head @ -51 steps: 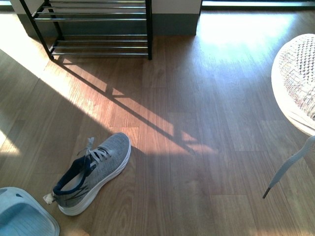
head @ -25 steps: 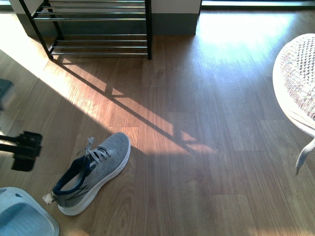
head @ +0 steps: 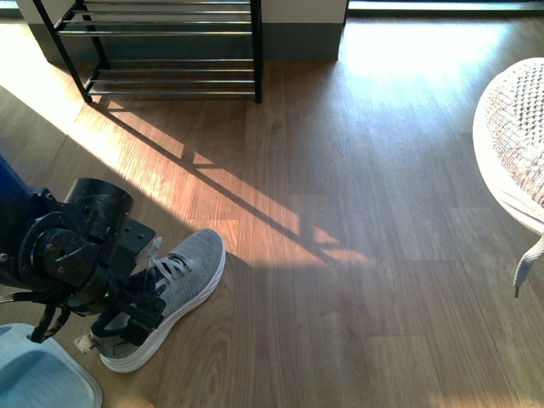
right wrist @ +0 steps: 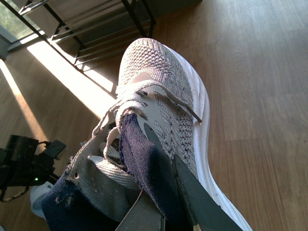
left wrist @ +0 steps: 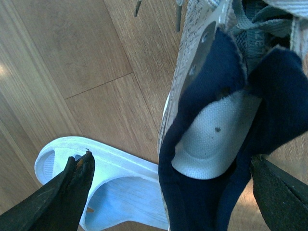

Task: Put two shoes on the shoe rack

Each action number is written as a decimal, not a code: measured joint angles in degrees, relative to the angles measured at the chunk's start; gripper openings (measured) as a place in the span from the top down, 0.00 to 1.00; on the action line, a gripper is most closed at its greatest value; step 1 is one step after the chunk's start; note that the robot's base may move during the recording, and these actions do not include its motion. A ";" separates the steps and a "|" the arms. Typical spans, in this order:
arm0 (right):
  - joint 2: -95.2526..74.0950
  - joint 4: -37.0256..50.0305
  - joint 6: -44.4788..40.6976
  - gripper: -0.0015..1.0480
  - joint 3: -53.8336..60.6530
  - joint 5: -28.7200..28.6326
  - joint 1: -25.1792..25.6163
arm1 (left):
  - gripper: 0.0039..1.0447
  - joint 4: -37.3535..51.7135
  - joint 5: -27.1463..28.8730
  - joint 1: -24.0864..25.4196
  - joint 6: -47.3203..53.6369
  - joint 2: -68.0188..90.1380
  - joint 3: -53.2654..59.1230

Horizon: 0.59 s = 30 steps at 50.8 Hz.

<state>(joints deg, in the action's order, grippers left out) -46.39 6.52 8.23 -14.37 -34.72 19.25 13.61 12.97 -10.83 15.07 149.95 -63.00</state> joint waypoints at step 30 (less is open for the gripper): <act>0.00 0.00 0.00 0.99 0.00 0.00 0.00 | 0.18 -5.75 -0.61 -1.86 -0.63 12.13 -14.03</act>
<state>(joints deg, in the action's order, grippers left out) -46.39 6.52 8.23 -14.37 -34.72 19.25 7.86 12.36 -12.69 14.44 162.08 -77.03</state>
